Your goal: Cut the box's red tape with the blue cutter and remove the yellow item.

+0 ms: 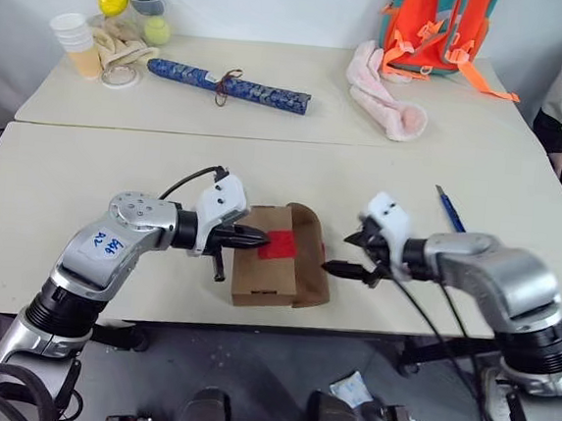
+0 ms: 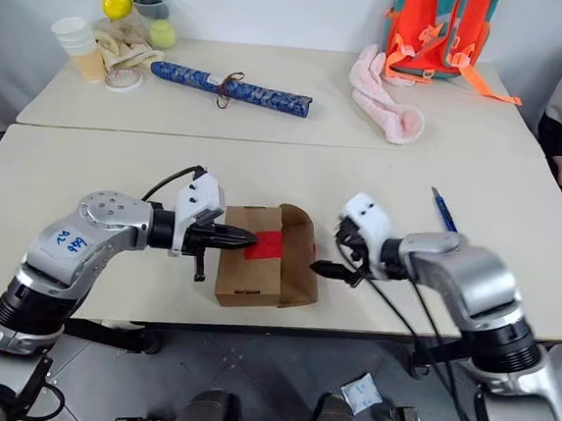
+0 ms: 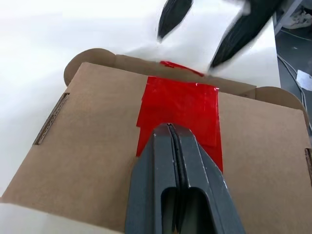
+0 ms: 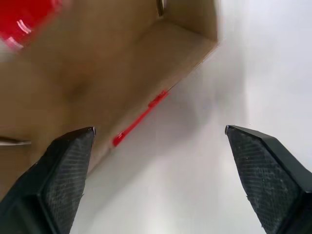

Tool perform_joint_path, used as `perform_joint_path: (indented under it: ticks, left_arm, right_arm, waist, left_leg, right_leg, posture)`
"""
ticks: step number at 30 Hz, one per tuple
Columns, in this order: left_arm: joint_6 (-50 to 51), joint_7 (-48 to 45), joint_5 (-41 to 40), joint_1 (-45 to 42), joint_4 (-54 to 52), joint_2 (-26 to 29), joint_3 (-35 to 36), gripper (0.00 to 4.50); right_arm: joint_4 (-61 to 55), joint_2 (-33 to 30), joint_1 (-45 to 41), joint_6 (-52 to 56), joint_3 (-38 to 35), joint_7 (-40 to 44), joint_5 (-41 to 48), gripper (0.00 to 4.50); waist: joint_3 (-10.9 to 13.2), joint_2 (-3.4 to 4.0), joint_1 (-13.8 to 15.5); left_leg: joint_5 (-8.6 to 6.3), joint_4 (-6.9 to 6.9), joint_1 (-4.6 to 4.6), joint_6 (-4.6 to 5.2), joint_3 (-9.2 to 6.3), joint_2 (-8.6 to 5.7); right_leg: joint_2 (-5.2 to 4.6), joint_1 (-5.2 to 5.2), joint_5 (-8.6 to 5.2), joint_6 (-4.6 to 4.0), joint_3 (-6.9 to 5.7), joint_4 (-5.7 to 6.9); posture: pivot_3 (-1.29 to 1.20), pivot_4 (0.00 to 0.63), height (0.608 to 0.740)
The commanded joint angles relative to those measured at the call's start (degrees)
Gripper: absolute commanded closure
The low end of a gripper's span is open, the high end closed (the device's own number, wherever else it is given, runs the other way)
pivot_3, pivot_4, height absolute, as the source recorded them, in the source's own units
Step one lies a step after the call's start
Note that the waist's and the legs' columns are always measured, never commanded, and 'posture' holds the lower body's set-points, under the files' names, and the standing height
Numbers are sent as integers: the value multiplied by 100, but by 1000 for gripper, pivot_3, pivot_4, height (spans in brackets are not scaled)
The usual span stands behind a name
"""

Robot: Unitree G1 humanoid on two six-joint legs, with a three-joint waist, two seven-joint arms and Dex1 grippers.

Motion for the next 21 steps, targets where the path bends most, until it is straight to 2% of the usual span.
perform_joint_path:
  ticks: [1,8,14,20,21]
  left_arm:
    - [19,44,144,146,-6,89,-29,4500]
    - [32,46,112,205,-123,68,-46,4500]
    - [58,74,93,267,-179,82,15,4500]
    - [81,112,91,272,-222,55,48,4500]
    - [76,111,87,261,-220,47,49,4500]
  right_arm:
    - [712,-15,-347,822,-143,591,592,29]
    - [1972,441,-766,1176,24,811,613,29]
    - [2087,579,-756,976,529,1035,469,29]
    - [2155,905,-709,997,527,1029,494,29]
    - [2173,967,-709,1014,492,1016,505,204]
  waist:
    - [0,0,-2]
    - [0,0,-9]
    - [0,0,-10]
    - [-1,0,-11]
    - [-1,0,-11]
  left_leg:
    - [0,-1,1,0,0,0]
    - [0,-2,0,0,0,0]
    - [0,-1,0,0,0,0]
    - [0,-2,2,0,0,0]
    - [0,-2,2,0,0,0]
  right_leg:
    - [0,0,0,0,0,0]
    - [0,0,0,0,0,-1]
    - [0,0,0,0,0,0]
    - [0,0,0,0,0,2]
    - [0,0,0,0,0,3]
  posture:
    - [0,150,740]
    - [0,150,740]
    - [0,150,740]
    - [0,150,740]
    - [0,150,740]
